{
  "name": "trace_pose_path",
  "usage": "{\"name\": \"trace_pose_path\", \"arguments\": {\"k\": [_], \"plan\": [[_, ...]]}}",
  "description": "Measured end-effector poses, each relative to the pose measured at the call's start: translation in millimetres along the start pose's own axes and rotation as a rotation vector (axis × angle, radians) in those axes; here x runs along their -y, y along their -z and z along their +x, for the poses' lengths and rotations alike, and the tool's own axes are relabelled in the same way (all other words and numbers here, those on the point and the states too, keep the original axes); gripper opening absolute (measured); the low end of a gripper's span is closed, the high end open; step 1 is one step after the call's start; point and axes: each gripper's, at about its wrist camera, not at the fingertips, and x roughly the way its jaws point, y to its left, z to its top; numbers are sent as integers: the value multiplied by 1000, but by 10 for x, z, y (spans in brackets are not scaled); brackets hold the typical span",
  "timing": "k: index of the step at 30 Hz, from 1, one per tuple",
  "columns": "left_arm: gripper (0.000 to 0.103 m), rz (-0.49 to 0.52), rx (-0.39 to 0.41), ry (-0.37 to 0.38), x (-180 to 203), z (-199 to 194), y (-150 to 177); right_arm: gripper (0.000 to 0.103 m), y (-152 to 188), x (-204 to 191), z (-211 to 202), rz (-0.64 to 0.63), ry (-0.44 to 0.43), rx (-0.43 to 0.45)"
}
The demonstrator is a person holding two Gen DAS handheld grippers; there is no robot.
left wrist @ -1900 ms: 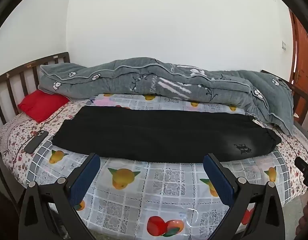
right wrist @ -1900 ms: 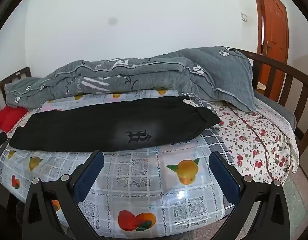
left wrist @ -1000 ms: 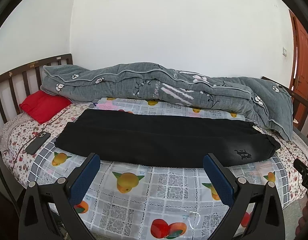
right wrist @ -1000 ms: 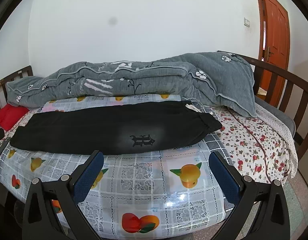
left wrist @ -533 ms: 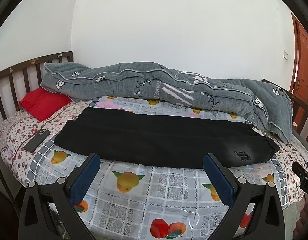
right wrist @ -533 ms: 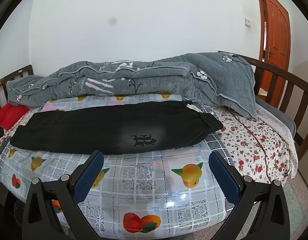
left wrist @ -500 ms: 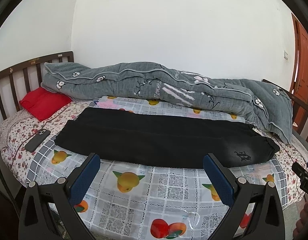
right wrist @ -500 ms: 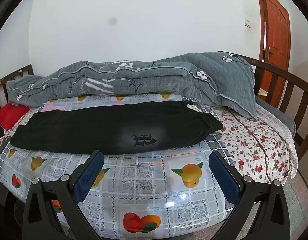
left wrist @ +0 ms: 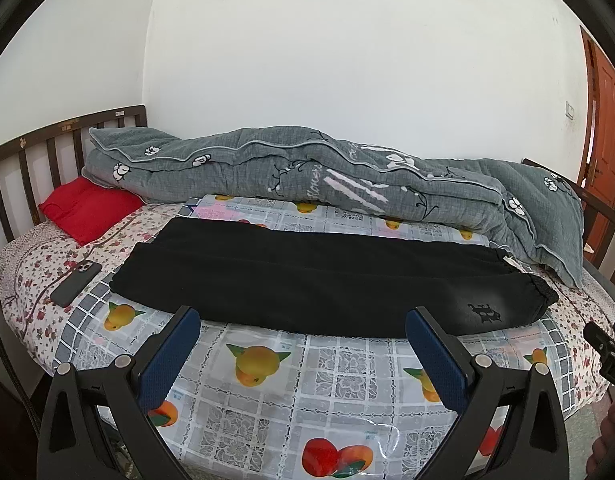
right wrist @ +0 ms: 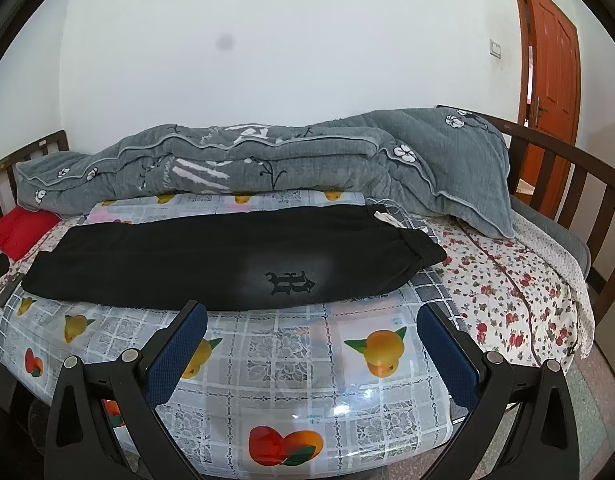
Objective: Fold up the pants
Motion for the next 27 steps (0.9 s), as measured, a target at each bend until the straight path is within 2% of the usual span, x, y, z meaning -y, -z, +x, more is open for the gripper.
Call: {"name": "trace_pose_path", "arguments": {"k": [27], "plan": [[103,1,3,0,-3,-7,14,103,19,-6,-13,-3,3,5]]}}
